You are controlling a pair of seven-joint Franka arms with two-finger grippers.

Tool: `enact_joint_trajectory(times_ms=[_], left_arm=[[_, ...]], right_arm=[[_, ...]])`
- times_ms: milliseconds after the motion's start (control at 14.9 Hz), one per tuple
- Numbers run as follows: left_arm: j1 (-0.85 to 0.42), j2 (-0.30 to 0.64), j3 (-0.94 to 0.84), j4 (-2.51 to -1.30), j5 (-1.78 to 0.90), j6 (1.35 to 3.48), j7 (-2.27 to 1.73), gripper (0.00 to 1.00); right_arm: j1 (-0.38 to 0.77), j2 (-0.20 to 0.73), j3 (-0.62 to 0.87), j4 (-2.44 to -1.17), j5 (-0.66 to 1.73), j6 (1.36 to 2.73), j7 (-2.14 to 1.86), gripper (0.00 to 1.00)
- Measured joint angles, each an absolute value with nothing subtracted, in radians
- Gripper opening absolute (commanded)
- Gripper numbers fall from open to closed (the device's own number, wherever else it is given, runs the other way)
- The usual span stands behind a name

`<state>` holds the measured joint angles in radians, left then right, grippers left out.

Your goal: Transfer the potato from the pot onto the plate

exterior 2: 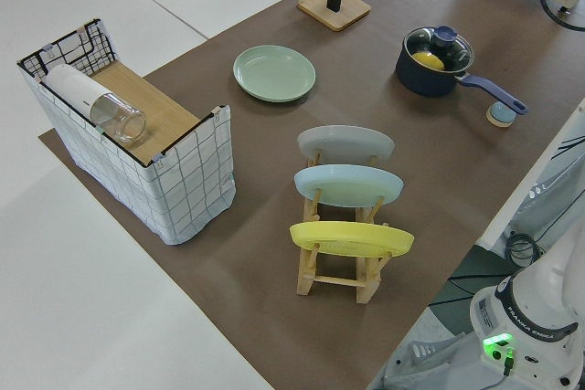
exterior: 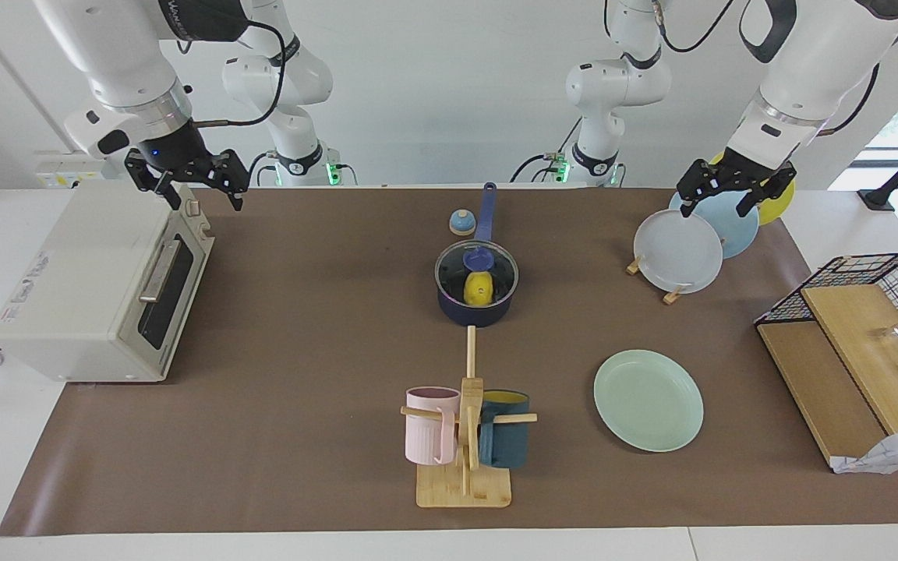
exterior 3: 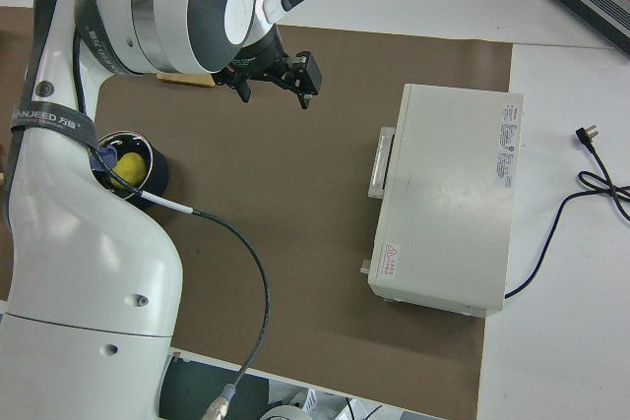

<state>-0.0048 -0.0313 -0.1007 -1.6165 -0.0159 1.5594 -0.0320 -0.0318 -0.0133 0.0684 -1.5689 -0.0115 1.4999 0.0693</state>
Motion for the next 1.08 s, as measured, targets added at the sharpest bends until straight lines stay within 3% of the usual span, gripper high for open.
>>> enact_joint_trajectory(times_ms=[740,1076], left_arm=[[-0.005,-0.031,-0.101,-1.616,-0.016,1.559,-0.032,1.00],[-0.005,-0.031,-0.101,-1.616,-0.016,1.559,-0.032,1.00]], right_arm=[[0.002,-0.013,0.071,-1.569,-0.009,1.504,0.069,1.00],[0.049,-0.006,0.082,-1.573,0.055,1.591,0.069,1.00]])
